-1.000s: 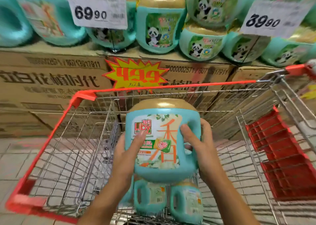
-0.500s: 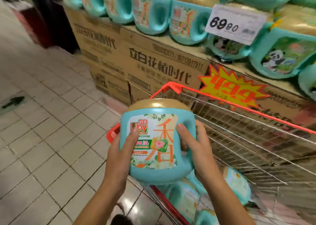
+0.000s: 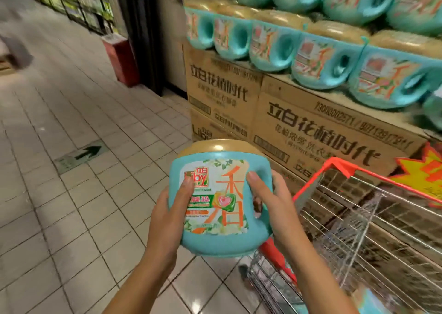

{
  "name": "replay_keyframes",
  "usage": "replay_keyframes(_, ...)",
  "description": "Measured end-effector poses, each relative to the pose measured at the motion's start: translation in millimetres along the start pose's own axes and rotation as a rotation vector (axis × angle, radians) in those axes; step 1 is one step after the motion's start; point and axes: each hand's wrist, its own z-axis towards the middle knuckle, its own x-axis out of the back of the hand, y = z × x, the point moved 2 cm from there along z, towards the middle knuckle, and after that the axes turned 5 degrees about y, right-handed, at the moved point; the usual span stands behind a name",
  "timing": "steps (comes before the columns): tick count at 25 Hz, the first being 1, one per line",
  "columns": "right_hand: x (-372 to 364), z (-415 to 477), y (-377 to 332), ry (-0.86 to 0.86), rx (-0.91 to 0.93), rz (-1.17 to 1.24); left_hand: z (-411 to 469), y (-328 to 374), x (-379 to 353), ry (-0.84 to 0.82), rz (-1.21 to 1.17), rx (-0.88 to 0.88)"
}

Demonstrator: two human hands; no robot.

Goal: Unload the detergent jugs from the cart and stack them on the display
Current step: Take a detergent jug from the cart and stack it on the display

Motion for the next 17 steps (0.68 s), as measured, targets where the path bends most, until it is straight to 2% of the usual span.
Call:
replay_keyframes(6, -64, 61, -11, 0.054, 0.013, 0.052, 82, 41, 29, -0.109, 0.015, -0.013)
replay_keyframes(17, -131, 267, -83, 0.101, 0.190, 0.078, 308, 147, -15, -0.285, 0.015, -0.129)
